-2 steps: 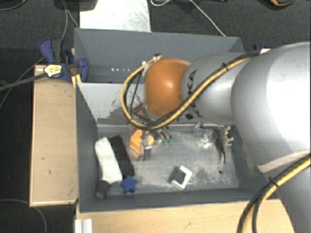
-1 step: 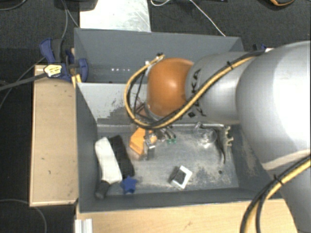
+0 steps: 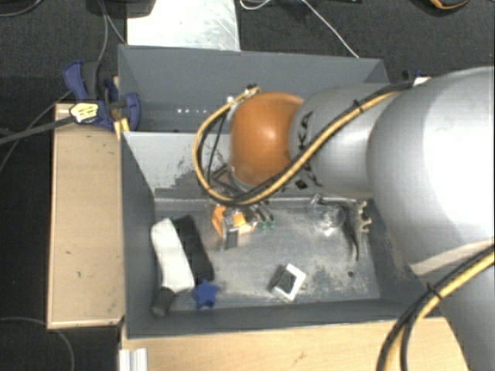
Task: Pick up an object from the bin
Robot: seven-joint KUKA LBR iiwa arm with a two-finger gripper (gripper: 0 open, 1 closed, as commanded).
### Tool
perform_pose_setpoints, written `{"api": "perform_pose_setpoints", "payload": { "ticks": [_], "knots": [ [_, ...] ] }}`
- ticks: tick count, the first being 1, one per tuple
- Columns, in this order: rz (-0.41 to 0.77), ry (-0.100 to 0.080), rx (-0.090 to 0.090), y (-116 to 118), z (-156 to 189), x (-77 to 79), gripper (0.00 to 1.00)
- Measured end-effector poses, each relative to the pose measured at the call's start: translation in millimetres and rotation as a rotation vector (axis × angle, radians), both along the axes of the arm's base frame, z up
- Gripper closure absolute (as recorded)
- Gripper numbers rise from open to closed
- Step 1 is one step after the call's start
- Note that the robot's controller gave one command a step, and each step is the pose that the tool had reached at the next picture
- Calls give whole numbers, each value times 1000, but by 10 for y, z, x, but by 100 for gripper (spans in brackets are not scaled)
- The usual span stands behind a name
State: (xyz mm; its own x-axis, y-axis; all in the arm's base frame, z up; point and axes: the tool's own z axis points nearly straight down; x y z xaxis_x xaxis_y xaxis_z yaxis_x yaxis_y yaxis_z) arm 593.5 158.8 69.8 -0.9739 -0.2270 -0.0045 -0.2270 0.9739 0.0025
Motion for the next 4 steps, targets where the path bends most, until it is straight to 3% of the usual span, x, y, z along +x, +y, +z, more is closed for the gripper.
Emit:
{"api": "perform_pose_setpoints", "payload": {
  "ticks": [1, 2, 3, 4],
  "knots": [
    [-4, 0, 0, 4, -1, 0, 100],
    [-3, -8, 3, 3, 210, 15, 100],
    [-7, -3, 2, 5, 848, 11, 100],
    [-7, -14, 5, 6, 1293, 30, 100]
  ]
}}
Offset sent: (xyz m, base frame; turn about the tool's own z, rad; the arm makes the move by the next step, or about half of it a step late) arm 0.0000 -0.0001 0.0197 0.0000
